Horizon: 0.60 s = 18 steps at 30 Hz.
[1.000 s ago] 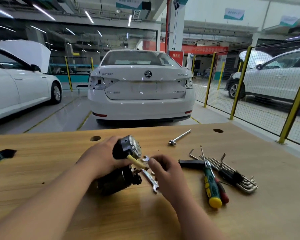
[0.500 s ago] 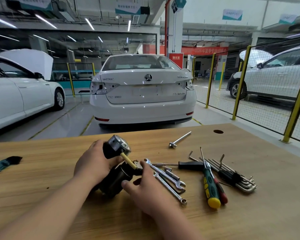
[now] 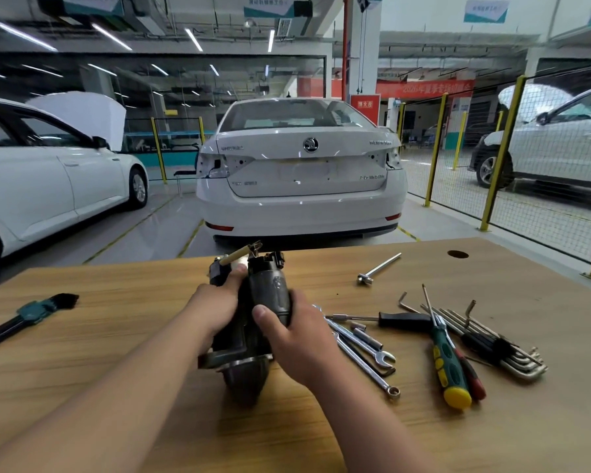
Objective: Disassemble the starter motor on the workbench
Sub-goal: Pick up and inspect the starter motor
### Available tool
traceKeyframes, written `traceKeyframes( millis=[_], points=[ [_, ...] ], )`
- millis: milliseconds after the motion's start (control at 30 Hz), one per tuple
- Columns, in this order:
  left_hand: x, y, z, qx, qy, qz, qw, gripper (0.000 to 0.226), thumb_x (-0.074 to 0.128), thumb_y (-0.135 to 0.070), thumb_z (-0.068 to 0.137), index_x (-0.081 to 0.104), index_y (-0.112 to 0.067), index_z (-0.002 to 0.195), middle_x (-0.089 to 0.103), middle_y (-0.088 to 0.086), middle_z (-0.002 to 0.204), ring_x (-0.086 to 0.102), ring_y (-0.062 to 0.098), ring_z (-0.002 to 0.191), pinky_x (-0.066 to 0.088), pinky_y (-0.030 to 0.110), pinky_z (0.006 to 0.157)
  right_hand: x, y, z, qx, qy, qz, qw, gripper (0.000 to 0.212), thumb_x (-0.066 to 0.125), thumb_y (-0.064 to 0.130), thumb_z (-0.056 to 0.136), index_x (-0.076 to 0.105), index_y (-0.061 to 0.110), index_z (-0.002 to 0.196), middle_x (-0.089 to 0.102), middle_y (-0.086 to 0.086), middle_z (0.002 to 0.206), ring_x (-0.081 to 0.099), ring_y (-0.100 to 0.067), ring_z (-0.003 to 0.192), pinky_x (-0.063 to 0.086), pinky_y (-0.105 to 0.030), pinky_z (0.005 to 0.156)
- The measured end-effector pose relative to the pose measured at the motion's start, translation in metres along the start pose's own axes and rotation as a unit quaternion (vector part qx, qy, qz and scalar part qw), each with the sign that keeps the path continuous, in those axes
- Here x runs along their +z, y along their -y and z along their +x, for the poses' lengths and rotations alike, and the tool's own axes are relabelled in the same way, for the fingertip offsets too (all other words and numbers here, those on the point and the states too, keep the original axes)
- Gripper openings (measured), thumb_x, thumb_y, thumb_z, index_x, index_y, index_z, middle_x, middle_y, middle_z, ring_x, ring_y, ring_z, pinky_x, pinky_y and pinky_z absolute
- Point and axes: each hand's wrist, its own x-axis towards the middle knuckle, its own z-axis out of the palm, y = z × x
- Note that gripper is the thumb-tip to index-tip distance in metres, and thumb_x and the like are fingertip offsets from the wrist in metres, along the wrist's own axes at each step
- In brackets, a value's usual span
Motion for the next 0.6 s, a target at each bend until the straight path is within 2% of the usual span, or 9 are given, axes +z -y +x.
traceKeyframes(
  millis=[100, 167, 233, 300, 367, 400, 467, 533, 600],
  points=[
    [-0.001, 0.010, 0.000, 0.000, 0.015, 0.012, 1.000, 0.066, 0.041, -0.065, 0.089, 0.060, -0.006, 0.113, 0.066, 0.012, 0.095, 0.064, 0.029, 0.087, 0.052, 0.039, 0.080, 0.002, 0.002, 0.001, -0.036, -0.003, -0.068, 0.997, 0.039, 0.047, 0.065, 0.087, 0.048, 0.030, 0.104, 0.055, 0.014, 0.082, 0.053, -0.005, 0.073, 0.040, -0.026, 0.057],
    [-0.001, 0.018, -0.003, 0.006, -0.002, 0.027, 1.000, 0.066, 0.039, -0.062, 0.091, 0.060, -0.004, 0.114, 0.065, 0.011, 0.092, 0.061, 0.026, 0.083, 0.048, 0.034, 0.070, 0.005, 0.004, -0.001, -0.056, -0.015, -0.111, 0.992, 0.045, 0.038, 0.070, 0.084, 0.047, 0.030, 0.103, 0.051, 0.014, 0.078, 0.049, -0.005, 0.069, 0.032, -0.023, 0.053],
    [0.000, 0.019, -0.004, 0.035, -0.028, 0.070, 0.997, 0.067, 0.037, -0.063, 0.091, 0.062, -0.004, 0.110, 0.064, 0.011, 0.089, 0.060, 0.026, 0.081, 0.045, 0.033, 0.065, 0.007, 0.004, -0.005, -0.073, -0.036, -0.122, 0.989, 0.051, 0.034, 0.070, 0.082, 0.050, 0.027, 0.105, 0.053, 0.011, 0.080, 0.051, -0.011, 0.071, 0.036, -0.026, 0.054],
    [-0.002, 0.017, -0.002, 0.080, -0.055, 0.179, 0.979, 0.067, 0.032, -0.064, 0.092, 0.064, -0.006, 0.103, 0.064, 0.013, 0.091, 0.059, 0.030, 0.087, 0.048, 0.039, 0.078, 0.008, 0.005, -0.009, -0.080, -0.058, -0.108, 0.989, 0.051, 0.037, 0.066, 0.084, 0.053, 0.024, 0.108, 0.057, 0.008, 0.084, 0.054, -0.012, 0.073, 0.044, -0.030, 0.058],
    [-0.003, 0.013, -0.003, 0.111, -0.097, 0.253, 0.956, 0.066, 0.030, -0.063, 0.093, 0.064, -0.008, 0.108, 0.061, 0.017, 0.106, 0.054, 0.036, 0.101, 0.045, 0.043, 0.088, 0.010, 0.008, -0.012, -0.079, -0.081, -0.092, 0.989, 0.051, 0.040, 0.062, 0.086, 0.055, 0.022, 0.112, 0.061, 0.005, 0.090, 0.057, -0.014, 0.077, 0.049, -0.033, 0.064],
    [-0.002, 0.011, -0.005, 0.117, -0.107, 0.235, 0.959, 0.063, 0.032, -0.060, 0.094, 0.062, -0.009, 0.114, 0.057, 0.019, 0.115, 0.051, 0.037, 0.108, 0.044, 0.045, 0.091, 0.011, 0.009, -0.013, -0.081, -0.090, -0.090, 0.989, 0.051, 0.040, 0.061, 0.086, 0.056, 0.022, 0.113, 0.062, 0.005, 0.091, 0.057, -0.015, 0.078, 0.048, -0.033, 0.065],
    [0.001, 0.010, -0.013, 0.116, -0.081, 0.105, 0.984, 0.063, 0.035, -0.060, 0.093, 0.056, -0.011, 0.126, 0.050, 0.017, 0.127, 0.047, 0.035, 0.118, 0.039, 0.048, 0.101, 0.012, 0.012, -0.014, -0.085, -0.106, -0.097, 0.986, 0.050, 0.039, 0.062, 0.085, 0.056, 0.024, 0.114, 0.061, 0.007, 0.089, 0.056, -0.014, 0.078, 0.042, -0.031, 0.064],
    [0.005, 0.011, -0.024, 0.056, 0.028, -0.029, 0.998, 0.086, 0.035, -0.077, 0.078, 0.051, -0.013, 0.133, 0.048, 0.018, 0.133, 0.047, 0.035, 0.122, 0.037, 0.050, 0.105, 0.010, 0.013, -0.014, -0.093, -0.105, -0.099, 0.985, 0.054, 0.041, 0.062, 0.085, 0.054, 0.025, 0.122, 0.064, 0.006, 0.095, 0.058, -0.015, 0.084, 0.041, -0.029, 0.067],
    [0.005, 0.014, -0.031, -0.041, 0.149, -0.121, 0.981, 0.100, 0.041, -0.087, 0.068, 0.053, -0.009, 0.129, 0.059, 0.020, 0.119, 0.059, 0.035, 0.107, 0.048, 0.044, 0.092, 0.010, 0.012, -0.016, -0.105, -0.074, -0.113, 0.985, 0.061, 0.044, 0.063, 0.084, 0.048, 0.026, 0.133, 0.065, 0.004, 0.107, 0.059, -0.017, 0.095, 0.044, -0.030, 0.076]
  ],
)
